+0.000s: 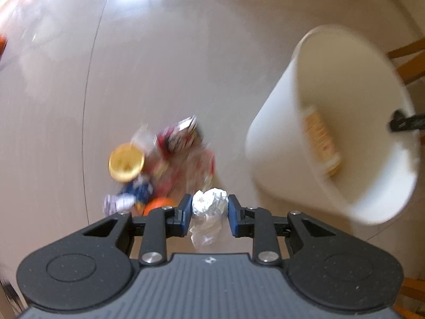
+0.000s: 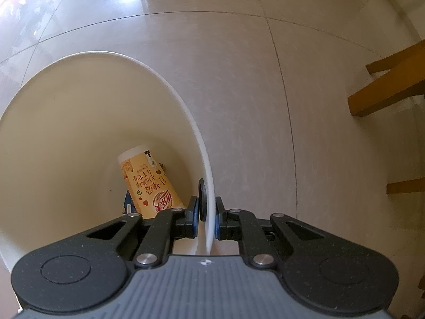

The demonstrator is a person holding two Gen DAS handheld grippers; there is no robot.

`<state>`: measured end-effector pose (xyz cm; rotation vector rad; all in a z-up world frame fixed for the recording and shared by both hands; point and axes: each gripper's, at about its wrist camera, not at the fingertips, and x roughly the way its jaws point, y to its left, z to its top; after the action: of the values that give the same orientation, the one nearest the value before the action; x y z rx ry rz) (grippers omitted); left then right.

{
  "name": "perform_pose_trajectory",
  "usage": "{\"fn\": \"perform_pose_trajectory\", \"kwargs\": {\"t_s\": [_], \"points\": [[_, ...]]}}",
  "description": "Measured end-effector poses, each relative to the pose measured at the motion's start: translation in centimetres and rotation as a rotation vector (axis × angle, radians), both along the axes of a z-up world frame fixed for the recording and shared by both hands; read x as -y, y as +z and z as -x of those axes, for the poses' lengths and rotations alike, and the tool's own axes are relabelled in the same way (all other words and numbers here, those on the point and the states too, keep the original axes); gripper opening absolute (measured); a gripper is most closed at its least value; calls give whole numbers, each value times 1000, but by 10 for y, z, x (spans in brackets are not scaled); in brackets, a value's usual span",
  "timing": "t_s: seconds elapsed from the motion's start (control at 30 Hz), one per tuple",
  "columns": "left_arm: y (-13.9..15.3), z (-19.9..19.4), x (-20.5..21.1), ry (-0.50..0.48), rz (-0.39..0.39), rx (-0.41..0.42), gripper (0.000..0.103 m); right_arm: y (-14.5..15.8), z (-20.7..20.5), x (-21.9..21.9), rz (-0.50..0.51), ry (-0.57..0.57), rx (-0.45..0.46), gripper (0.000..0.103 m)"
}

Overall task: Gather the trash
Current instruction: 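Carry the tissue over the bin and open the left gripper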

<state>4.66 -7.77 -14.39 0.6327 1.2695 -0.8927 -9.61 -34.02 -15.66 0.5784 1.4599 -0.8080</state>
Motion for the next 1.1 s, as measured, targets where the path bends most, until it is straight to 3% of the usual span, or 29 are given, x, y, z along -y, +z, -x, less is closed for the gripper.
{"fn": "perform_pose_trajectory", "kwargs": {"t_s": [0.23, 0.47, 0.5, 0.57, 0.63, 0.7, 0.87, 1.1], "points": [[55, 8, 56, -104, 100, 3, 27, -1, -2, -1, -8, 12, -6, 13], [67, 29, 106, -180, 148, -46, 29, -1, 1, 1, -11, 1, 3, 13], [67, 33, 109, -186, 155, -47, 33, -1, 1, 1, -11, 2, 3, 13], [67, 42, 116, -193, 166, -44, 74, -1, 1, 1, -10, 3, 4, 13], [67, 46, 118, -186, 179, -36, 88, -1, 2, 1, -10, 5, 6, 13], [70, 48, 118, -190, 212, -35, 88, 0, 3, 1, -11, 4, 9, 13], [70, 46, 122, -207, 165, 12, 89, 0, 4, 1, -11, 7, 11, 13], [77, 39, 109, -210, 187, 94, 95, 0, 4, 2, -13, 3, 12, 13]]}}
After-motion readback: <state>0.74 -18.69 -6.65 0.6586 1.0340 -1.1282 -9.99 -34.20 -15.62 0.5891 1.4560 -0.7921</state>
